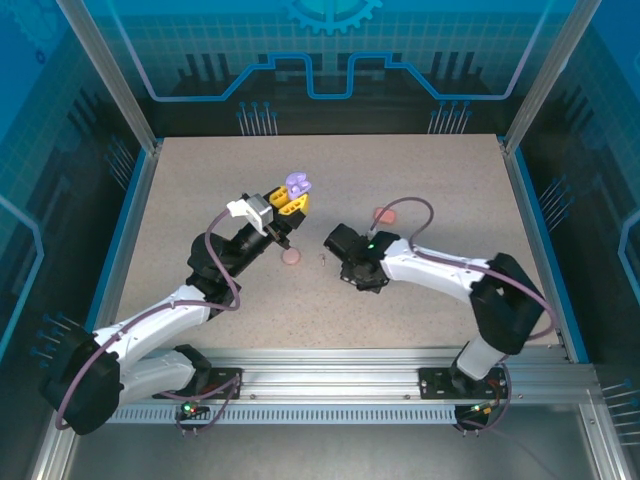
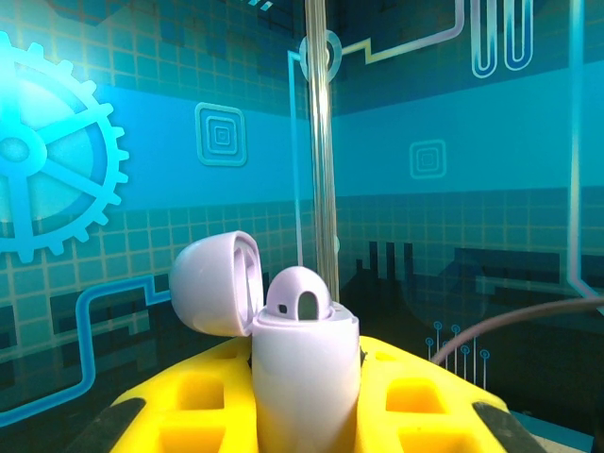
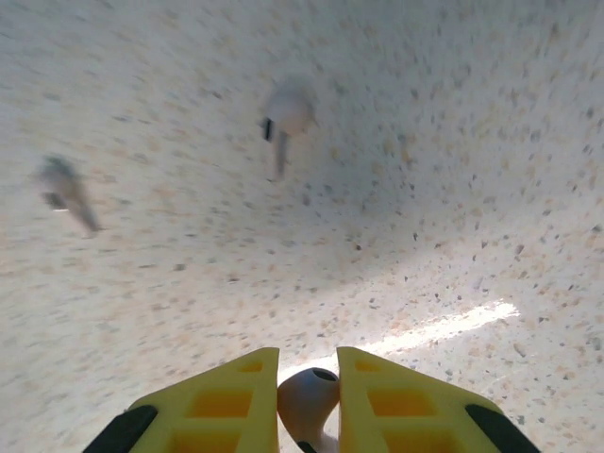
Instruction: Insert wireless bluetooth earbuds into charging case
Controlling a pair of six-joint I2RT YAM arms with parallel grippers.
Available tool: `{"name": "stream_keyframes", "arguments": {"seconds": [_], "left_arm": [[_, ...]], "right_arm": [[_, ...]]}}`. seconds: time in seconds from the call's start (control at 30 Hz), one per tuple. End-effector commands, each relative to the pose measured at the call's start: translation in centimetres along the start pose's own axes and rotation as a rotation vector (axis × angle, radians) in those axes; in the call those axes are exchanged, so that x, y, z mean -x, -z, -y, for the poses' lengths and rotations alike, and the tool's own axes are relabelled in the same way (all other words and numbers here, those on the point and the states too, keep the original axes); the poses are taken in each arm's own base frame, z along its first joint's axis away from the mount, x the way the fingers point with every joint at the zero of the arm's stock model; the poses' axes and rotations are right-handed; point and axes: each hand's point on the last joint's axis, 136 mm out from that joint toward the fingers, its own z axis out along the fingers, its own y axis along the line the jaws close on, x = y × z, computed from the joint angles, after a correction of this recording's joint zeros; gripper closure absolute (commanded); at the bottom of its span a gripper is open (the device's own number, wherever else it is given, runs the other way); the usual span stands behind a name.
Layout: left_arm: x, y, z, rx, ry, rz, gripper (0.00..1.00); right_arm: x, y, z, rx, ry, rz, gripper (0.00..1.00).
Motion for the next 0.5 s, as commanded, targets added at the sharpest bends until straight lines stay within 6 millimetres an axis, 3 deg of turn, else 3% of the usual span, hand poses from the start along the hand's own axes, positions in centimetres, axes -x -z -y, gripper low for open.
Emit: {"name": "stream_keyframes", "arguments": {"seconds": [0.0,0.27,0.47], "left_arm": [[2.3,-0.4,0.4,-0.021,0.000,0.057,1.00],[2.4,-1.0,0.6,-0.038,-0.006,0.055,1.00],[2.0,-1.4,0.7,-0.051,-0.004,0.040,1.00]], "right_arm": [[3.2,3.2,0.1,0.072,0.014,0.091,0.81],[10.6,13.1,-3.3,0.399,0.025,0.244,0.81],[14.5,20.6,-6.6,0.621,0.080,0.357,0.81]]}}
